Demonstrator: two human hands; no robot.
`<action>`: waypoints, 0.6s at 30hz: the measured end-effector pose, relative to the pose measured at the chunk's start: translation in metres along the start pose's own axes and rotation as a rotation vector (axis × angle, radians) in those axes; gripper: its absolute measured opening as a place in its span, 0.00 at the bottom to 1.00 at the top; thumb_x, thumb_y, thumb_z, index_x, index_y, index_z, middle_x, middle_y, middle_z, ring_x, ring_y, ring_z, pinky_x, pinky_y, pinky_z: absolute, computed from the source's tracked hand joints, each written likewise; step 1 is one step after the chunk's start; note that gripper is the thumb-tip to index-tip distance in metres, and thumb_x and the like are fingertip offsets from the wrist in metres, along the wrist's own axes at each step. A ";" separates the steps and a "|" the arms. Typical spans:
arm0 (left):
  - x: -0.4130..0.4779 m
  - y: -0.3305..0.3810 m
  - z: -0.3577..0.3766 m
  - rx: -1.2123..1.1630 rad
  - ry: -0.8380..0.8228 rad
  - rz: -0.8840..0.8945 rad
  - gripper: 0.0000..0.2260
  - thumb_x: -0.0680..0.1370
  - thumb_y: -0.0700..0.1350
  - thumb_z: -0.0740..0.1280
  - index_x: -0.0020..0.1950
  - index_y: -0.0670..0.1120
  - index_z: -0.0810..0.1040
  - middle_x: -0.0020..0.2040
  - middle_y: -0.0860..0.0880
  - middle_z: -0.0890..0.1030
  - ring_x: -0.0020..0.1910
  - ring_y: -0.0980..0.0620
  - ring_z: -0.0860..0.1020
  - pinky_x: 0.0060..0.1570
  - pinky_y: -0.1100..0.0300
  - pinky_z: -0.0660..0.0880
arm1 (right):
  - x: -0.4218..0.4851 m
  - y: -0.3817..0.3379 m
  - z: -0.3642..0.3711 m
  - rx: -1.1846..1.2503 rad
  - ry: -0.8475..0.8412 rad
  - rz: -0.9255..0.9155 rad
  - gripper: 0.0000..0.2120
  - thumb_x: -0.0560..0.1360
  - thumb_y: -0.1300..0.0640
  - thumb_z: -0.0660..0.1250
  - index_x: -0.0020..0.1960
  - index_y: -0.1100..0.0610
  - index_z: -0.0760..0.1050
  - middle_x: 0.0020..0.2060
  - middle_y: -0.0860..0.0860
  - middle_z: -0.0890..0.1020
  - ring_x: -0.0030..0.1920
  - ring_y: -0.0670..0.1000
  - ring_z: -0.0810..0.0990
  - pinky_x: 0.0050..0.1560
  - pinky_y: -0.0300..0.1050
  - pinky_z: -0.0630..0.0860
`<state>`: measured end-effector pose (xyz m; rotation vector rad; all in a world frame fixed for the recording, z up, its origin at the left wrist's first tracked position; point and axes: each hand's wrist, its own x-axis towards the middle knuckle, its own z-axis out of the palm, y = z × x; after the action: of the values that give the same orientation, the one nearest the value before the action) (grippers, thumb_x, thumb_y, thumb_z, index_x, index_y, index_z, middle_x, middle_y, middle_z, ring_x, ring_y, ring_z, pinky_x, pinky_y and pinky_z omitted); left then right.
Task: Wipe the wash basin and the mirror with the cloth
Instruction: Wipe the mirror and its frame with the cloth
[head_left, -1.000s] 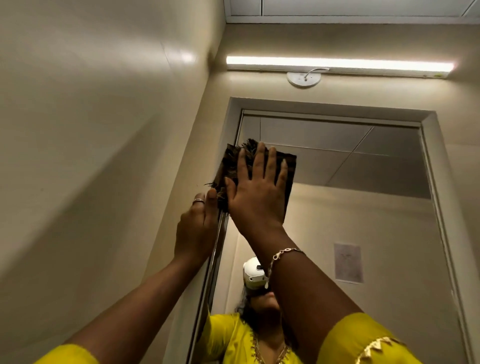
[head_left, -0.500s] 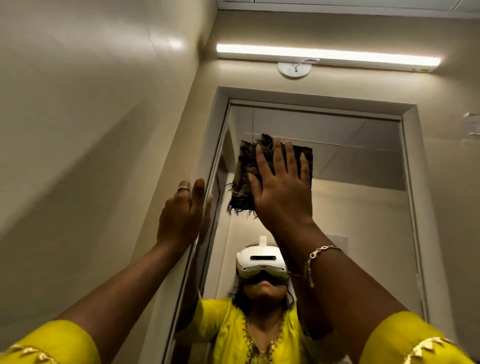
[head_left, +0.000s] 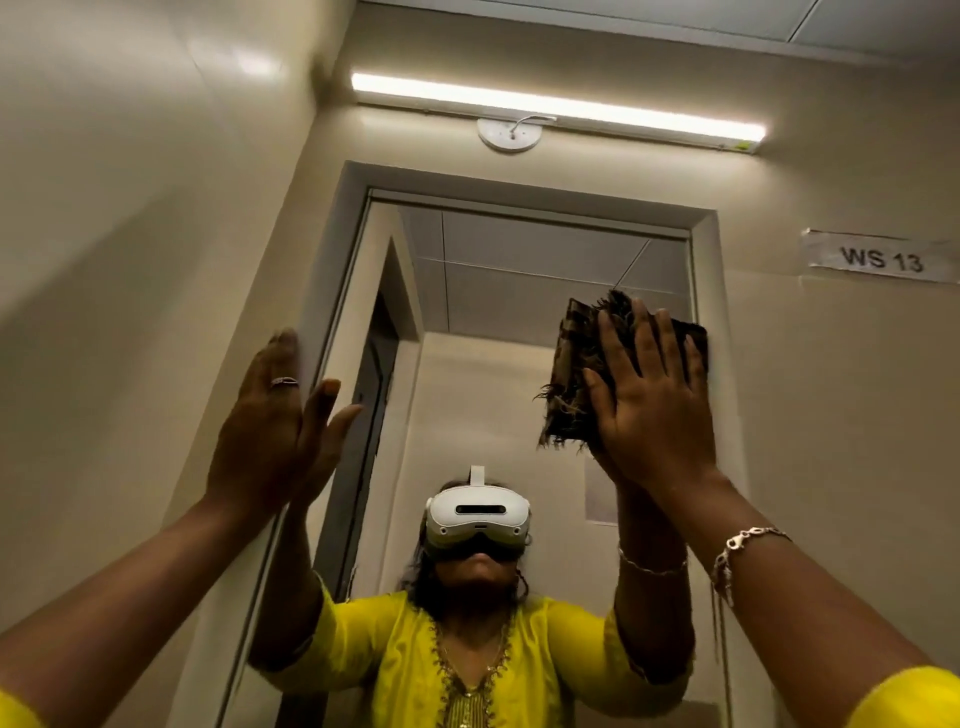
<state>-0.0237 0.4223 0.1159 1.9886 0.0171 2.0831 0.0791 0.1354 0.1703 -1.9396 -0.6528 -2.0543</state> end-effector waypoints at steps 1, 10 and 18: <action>0.001 -0.003 0.001 -0.007 0.004 -0.002 0.49 0.69 0.75 0.40 0.74 0.37 0.56 0.71 0.34 0.64 0.69 0.35 0.66 0.60 0.41 0.70 | -0.002 0.008 -0.002 -0.017 0.002 0.009 0.28 0.77 0.42 0.43 0.74 0.51 0.54 0.75 0.56 0.56 0.75 0.58 0.52 0.73 0.58 0.47; 0.000 0.000 0.000 -0.152 -0.011 -0.008 0.54 0.64 0.78 0.38 0.74 0.38 0.54 0.75 0.39 0.58 0.74 0.43 0.58 0.69 0.53 0.59 | -0.010 0.021 -0.003 -0.121 0.035 0.111 0.29 0.77 0.42 0.42 0.74 0.54 0.56 0.73 0.61 0.59 0.74 0.62 0.55 0.71 0.61 0.49; -0.005 0.005 -0.007 -0.185 -0.053 0.013 0.51 0.67 0.77 0.43 0.74 0.37 0.53 0.75 0.39 0.56 0.74 0.45 0.56 0.68 0.55 0.59 | -0.010 -0.062 0.012 -0.035 0.064 0.074 0.29 0.77 0.43 0.44 0.74 0.55 0.58 0.73 0.62 0.60 0.73 0.64 0.55 0.71 0.59 0.48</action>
<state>-0.0311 0.4178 0.1114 1.9359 -0.1920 1.9602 0.0618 0.1937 0.1509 -1.8780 -0.5266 -2.0863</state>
